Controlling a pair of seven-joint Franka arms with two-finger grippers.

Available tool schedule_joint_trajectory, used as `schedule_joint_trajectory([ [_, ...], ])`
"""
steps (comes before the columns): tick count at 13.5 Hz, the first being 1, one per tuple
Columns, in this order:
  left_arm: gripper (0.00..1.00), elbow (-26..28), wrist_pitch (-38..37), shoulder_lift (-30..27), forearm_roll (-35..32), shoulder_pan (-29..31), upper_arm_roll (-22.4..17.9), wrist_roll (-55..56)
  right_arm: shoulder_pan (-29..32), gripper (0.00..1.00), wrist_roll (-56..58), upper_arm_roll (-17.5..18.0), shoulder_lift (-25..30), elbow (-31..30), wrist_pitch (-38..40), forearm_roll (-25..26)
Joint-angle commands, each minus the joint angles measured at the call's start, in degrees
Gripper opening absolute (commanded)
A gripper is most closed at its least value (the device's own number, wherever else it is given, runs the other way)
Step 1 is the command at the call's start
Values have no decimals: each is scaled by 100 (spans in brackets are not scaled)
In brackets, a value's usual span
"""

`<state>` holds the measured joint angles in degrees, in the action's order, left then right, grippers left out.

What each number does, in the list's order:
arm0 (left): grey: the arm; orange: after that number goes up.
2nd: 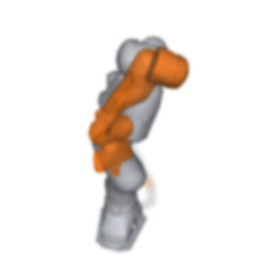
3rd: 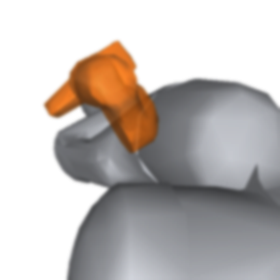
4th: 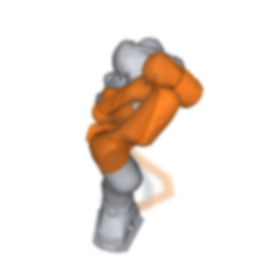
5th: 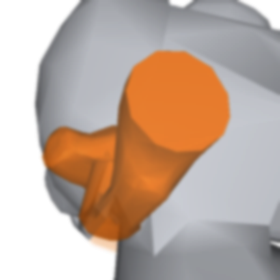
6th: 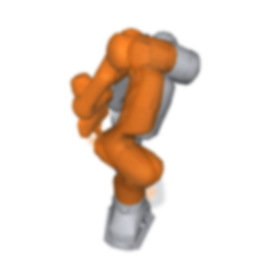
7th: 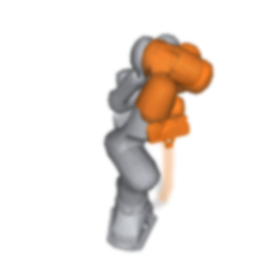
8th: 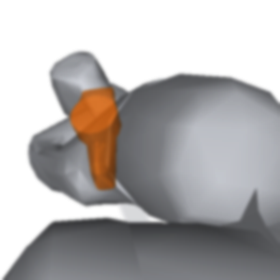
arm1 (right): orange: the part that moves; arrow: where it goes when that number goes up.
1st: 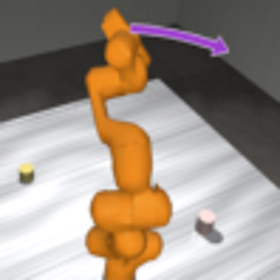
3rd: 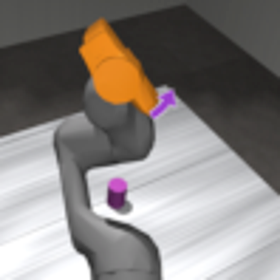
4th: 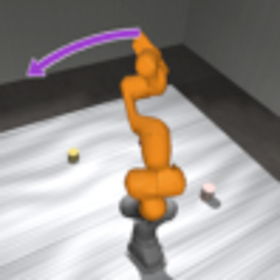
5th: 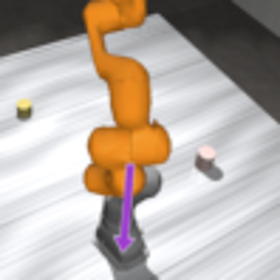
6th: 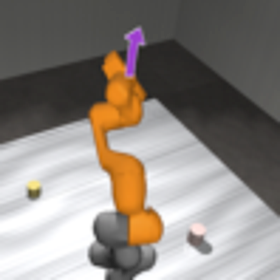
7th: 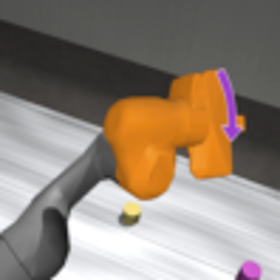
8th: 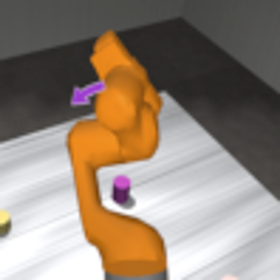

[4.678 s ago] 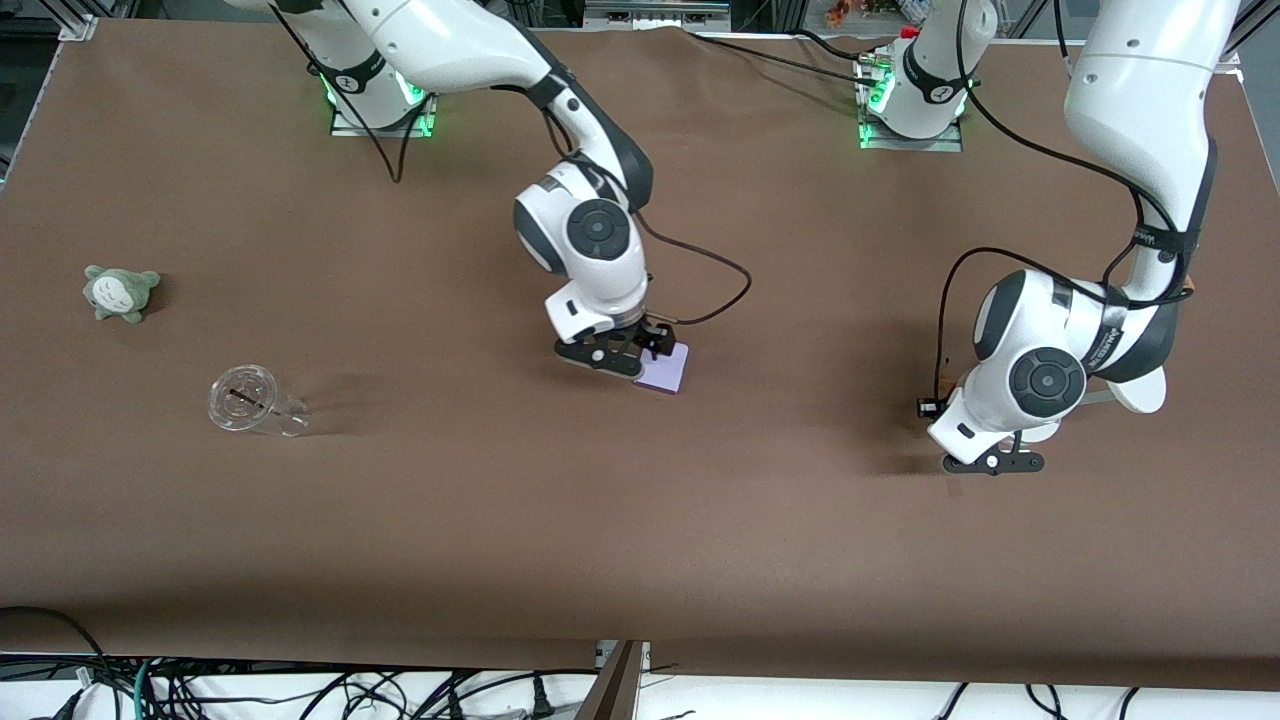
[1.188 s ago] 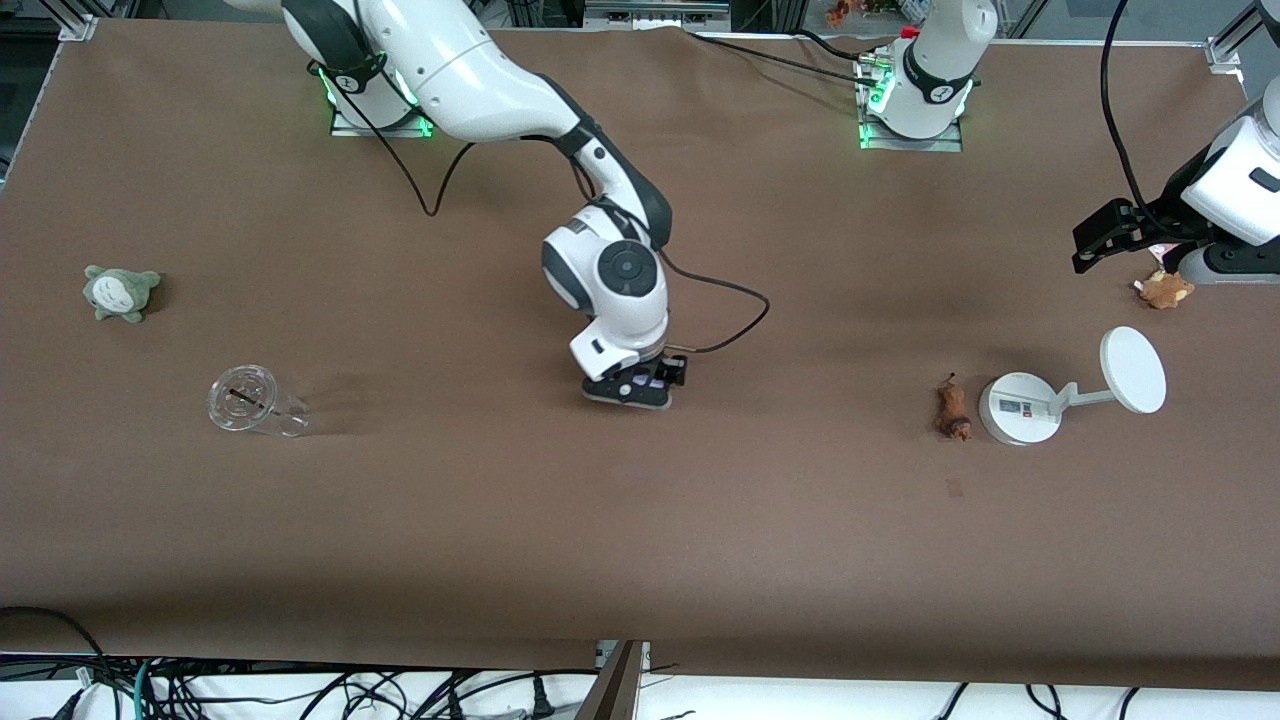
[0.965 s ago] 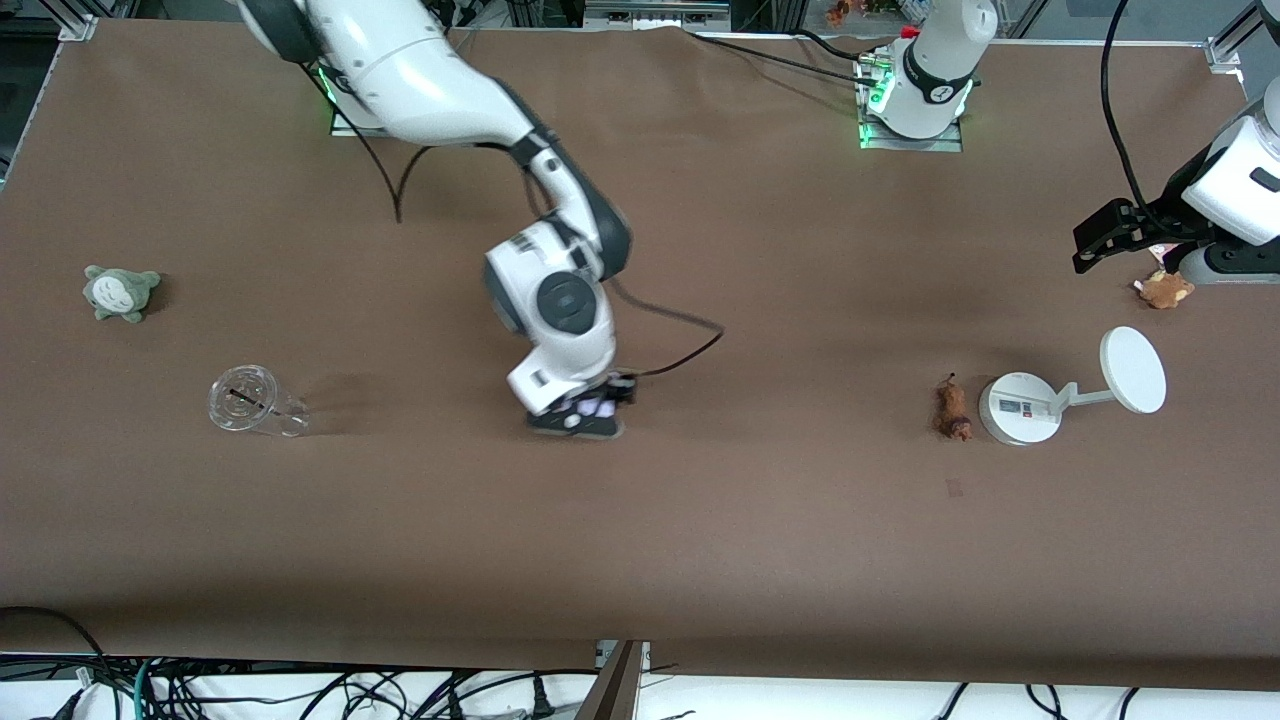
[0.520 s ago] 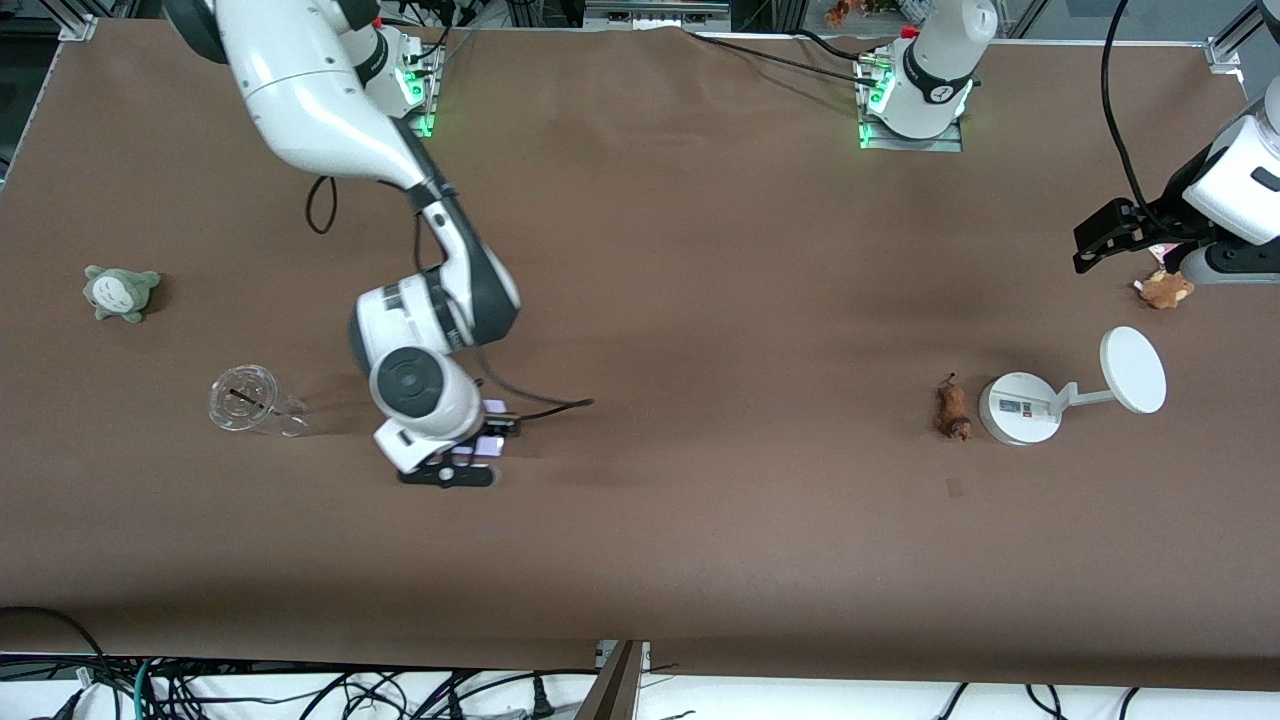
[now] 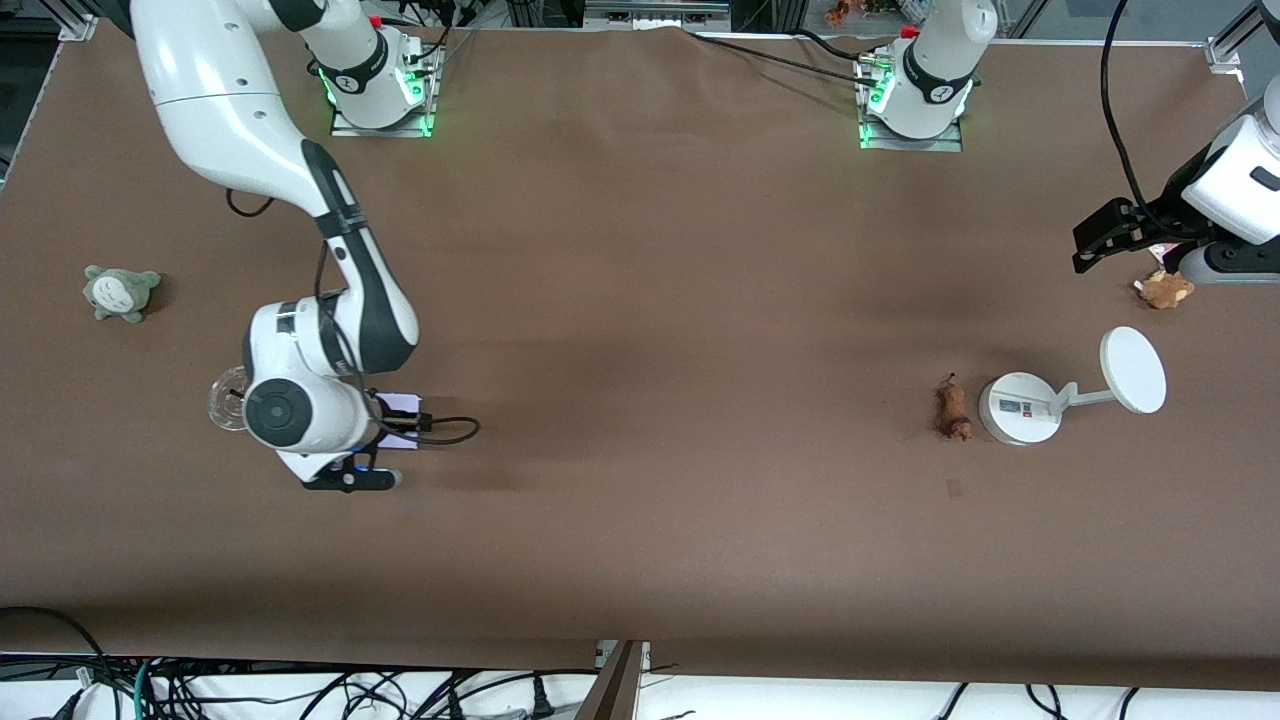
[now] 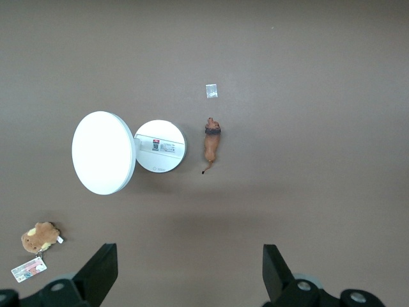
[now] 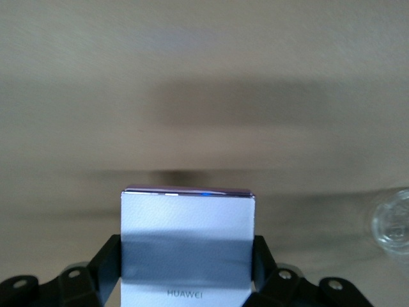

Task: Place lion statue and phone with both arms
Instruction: 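Carry the phone with the right gripper toward the glass cup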

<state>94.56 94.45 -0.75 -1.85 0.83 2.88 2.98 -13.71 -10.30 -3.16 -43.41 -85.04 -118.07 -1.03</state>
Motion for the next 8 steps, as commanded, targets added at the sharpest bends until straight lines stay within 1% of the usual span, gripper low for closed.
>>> schedule_joint_trajectory([
  [1, 100, -113, -103, 14, 97, 5, 2, -105, 122, 35, 326, 70, 403, -706, -435, -90],
  [4, 100, -113, -103, 14, 97, -4, 2, -105, 202, 35, 528, 61, 403, -891, -655, -90],
  [8, 100, -113, -138, 5, 97, 5, 55, -96, 351, 35, 853, 61, 403, -944, -664, -90],
])
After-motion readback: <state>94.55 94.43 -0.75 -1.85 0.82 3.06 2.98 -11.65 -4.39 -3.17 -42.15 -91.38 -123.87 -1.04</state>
